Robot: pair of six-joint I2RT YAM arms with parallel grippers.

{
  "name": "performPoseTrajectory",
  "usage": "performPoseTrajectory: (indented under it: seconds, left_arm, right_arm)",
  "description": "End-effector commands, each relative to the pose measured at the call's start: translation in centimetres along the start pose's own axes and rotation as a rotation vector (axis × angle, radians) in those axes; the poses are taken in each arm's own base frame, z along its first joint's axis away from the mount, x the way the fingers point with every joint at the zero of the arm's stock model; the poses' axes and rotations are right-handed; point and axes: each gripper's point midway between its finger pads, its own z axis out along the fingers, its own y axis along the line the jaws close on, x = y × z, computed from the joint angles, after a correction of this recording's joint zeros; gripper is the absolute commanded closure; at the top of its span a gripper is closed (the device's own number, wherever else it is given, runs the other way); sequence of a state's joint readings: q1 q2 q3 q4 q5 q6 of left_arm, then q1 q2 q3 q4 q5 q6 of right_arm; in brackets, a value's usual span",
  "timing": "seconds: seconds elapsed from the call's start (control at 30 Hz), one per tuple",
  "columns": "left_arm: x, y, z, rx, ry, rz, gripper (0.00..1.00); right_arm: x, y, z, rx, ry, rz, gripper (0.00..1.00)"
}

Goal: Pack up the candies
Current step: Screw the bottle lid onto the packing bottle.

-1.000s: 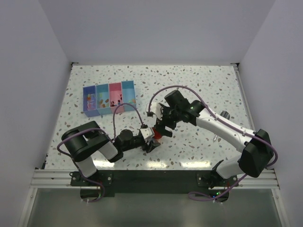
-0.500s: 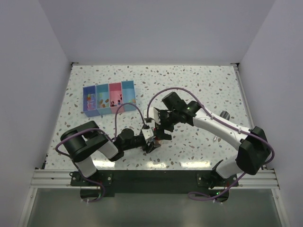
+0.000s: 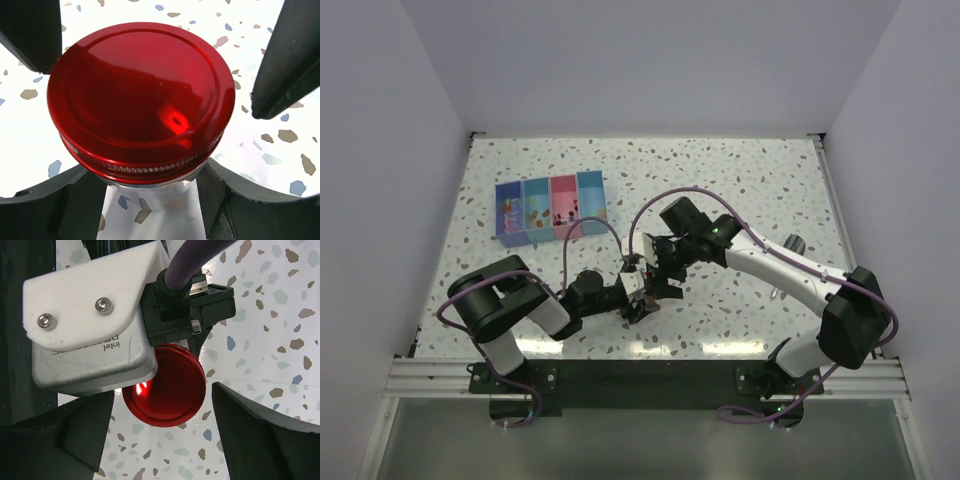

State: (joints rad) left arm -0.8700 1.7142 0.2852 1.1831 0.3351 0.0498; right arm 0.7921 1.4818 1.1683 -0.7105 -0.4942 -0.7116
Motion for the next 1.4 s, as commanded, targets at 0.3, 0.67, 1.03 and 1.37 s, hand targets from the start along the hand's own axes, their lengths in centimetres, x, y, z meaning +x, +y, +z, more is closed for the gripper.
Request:
performPoseTrajectory:
  seconds: [0.3, 0.67, 1.03, 1.37]
  left_arm:
    - [-3.1, 1.0, 0.7, -0.015, -0.096, 0.049, 0.49]
    - [-3.2, 3.0, 0.1, -0.141, -0.113, 0.025, 0.52]
    - [-3.7, 3.8, -0.2, -0.208, -0.124, 0.039, 0.52]
    - [-3.6, 3.6, -0.3, -0.204, -0.138, 0.025, 0.53]
  right_arm:
    - [0.0, 0.6, 0.3, -0.006, 0.003, -0.025, 0.34]
    - [-0.4, 0.4, 0.3, 0.120, -0.071, 0.134, 0.63]
    - [0.3, 0.2, 0.8, 0.296, -0.075, 0.491, 0.65]
    - [-1.7, 1.5, 0.2, 0.261, -0.093, 0.547, 0.27]
